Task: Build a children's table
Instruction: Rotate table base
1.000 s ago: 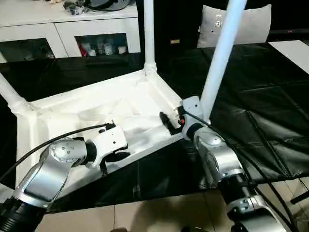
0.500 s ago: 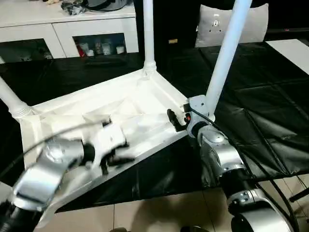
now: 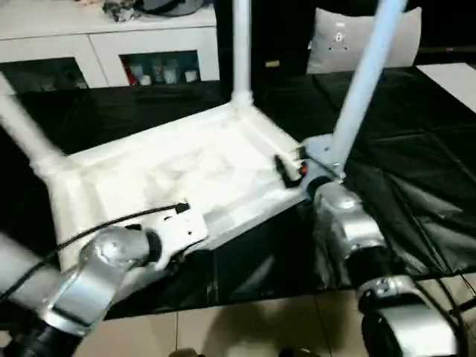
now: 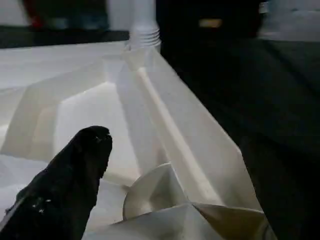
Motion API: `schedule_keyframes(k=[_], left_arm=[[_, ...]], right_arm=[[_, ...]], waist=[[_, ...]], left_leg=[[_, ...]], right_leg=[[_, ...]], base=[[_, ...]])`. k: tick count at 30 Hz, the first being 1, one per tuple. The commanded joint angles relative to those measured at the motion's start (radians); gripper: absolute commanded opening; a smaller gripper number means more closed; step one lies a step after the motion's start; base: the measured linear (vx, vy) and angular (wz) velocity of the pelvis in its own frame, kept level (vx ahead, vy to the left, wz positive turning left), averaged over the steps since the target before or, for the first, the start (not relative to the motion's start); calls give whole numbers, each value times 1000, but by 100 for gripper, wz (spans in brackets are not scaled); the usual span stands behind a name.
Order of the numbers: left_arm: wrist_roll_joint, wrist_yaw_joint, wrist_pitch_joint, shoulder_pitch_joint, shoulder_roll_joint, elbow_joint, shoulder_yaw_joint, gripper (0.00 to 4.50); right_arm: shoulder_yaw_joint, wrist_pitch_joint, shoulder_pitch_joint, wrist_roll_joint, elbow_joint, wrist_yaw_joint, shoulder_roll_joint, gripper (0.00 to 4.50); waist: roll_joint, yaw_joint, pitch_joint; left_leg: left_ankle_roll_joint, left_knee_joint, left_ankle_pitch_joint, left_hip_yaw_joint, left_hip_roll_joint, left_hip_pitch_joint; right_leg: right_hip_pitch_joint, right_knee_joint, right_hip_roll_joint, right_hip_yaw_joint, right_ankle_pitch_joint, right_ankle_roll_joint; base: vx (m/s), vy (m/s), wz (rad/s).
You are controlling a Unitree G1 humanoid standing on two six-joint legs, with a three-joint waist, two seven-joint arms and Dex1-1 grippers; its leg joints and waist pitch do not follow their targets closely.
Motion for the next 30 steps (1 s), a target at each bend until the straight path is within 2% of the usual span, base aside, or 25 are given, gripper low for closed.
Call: schedule_keyframes(k=[1, 4, 8, 9, 12, 14, 15, 16, 17, 18, 20, 21, 22, 23, 24, 26, 27, 29, 30], left_arm=[[47, 47, -13, -11, 23, 40, 42, 234], [55, 76, -71, -26, 26, 89, 49, 234], [61, 119, -115, -56, 6, 158, 49, 234], [70, 151, -143, -79, -10, 201, 43, 234], [81, 237, -199, -145, -82, 309, 40, 234], [89, 292, -221, -182, -134, 362, 41, 234], [84, 331, -239, -202, -178, 389, 49, 234], [76, 346, -246, -208, -198, 398, 55, 234], [67, 375, -257, -213, -223, 407, 66, 234], [53, 399, -268, -214, -247, 410, 81, 234], [13, 439, -294, -206, -290, 413, 116, 234], [-9, 449, -315, -190, -306, 405, 133, 234], [-29, 451, -329, -175, -319, 395, 147, 234], [-54, 449, -341, -154, -332, 383, 166, 253], [-62, 446, -342, -148, -333, 377, 170, 253], [-133, 428, -355, -70, -355, 310, 218, 269], [-147, 427, -358, -51, -360, 294, 229, 269], [-158, 458, -362, 35, -364, 217, 261, 291], [-158, 470, -363, 74, -362, 180, 270, 304]], right_arm=[[-81, -14, -2, 11, 16, -62, -53, 450], [-114, -34, -2, 15, 41, -90, -97, 450], [-145, -56, 11, 14, 57, -122, -149, 450], [-160, -62, 24, 16, 54, -133, -171, 450], [-182, -71, 65, 17, 34, -143, -208, 450], [-188, -69, 88, 21, 15, -136, -214, 450], [-185, -66, 102, 24, -2, -118, -213, 450], [-182, -65, 108, 25, -9, -107, -211, 450], [-166, -69, 117, 21, -23, -83, -210, 450], [-151, -86, 125, 22, -39, -48, -206, 450], [-129, -115, 141, 38, -72, 18, -194, 450], [-124, -116, 151, 61, -98, 53, -178, 450], [-119, -116, 160, 79, -120, 80, -165, 450], [-106, -116, 174, 86, -148, 102, -153, 450], [-101, -115, 179, 89, -157, 112, -151, 450], [-53, -101, 231, 116, -252, 195, -130, 450], [-44, -96, 244, 122, -275, 211, -125, 450], [-14, -73, 295, 143, -358, 257, -117, 450], [-6, -60, 317, 150, -391, 264, -116, 450]], waist=[[-4, -8, -65], [-7, -4, -69], [-12, 4, -73], [-17, 4, -74], [-17, 11, -78], [-23, 12, -78], [-2, 13, -81], [-9, 12, -80], [-10, 11, -83], [-13, 8, -83], [-21, 1, -81], [-15, -2, -83], [-20, -4, -82], [-20, -10, -81], [-21, -12, -82], [-21, -16, -80], [-17, -19, -79], [-27, -20, -77], [-22, -18, -75]], left_leg=[[25, -73, -198, 0, 25, 6], [27, -72, -166, 0, 25, 1], [38, -67, -135, 2, 19, -3], [45, -66, -124, 2, 19, -7], [53, -62, -108, 4, 19, -6], [59, -59, -104, 7, 15, -7], [59, -58, -103, 3, 16, -11], [60, -57, -110, 6, 17, -8], [59, -57, -111, 2, 16, -14], [63, -56, -111, 4, 16, -16], [79, -55, -123, 3, 15, -23], [90, -53, -125, 3, 14, -24], [93, -54, -127, 2, 16, -25], [97, -55, -130, 0, 18, -25], [100, -54, -130, 1, 18, -24], [108, -54, -136, 0, 24, -25], [112, -56, -137, 1, 28, -24], [114, -59, -146, 1, 33, -23], [112, -61, -154, 0, 35, -23]], right_leg=[[53, -62, -40, 57, -353, -143], [56, -51, -35, 56, -285, -156], [59, -45, -35, 55, -250, -166], [64, -45, -37, 54, -249, -164], [63, -48, -36, 54, -255, -153], [63, -53, -33, 53, -262, -142], [67, -49, -37, 51, -262, -144], [64, -57, -36, 50, -270, -139], [71, -54, -39, 47, -276, -135], [70, -57, -37, 47, -273, -134], [72, -61, -40, 42, -301, -132], [74, -63, -40, 41, -317, -126], [72, -67, -41, 40, -328, -121], [71, -67, -40, 39, -342, -118], [70, -67, -39, 39, -346, -121], [68, -67, -42, 40, -359, -119], [64, -69, -38, 41, -354, -122], [61, -69, -34, 43, -350, -124], [60, -69, -35, 43, -361, -122]], base=[[0, 0, 0], [0, 0, 0], [0, 0, 0], [0, 0, 0], [0, 0, 0], [0, 0, 0], [0, 0, 0], [0, 0, 0], [0, 0, 0], [0, 0, 0], [0, 0, 0], [0, 0, 0], [0, 0, 0], [0, 0, 0], [0, 0, 0], [0, 0, 0], [0, 0, 0], [0, 0, 0], [0, 0, 0]])
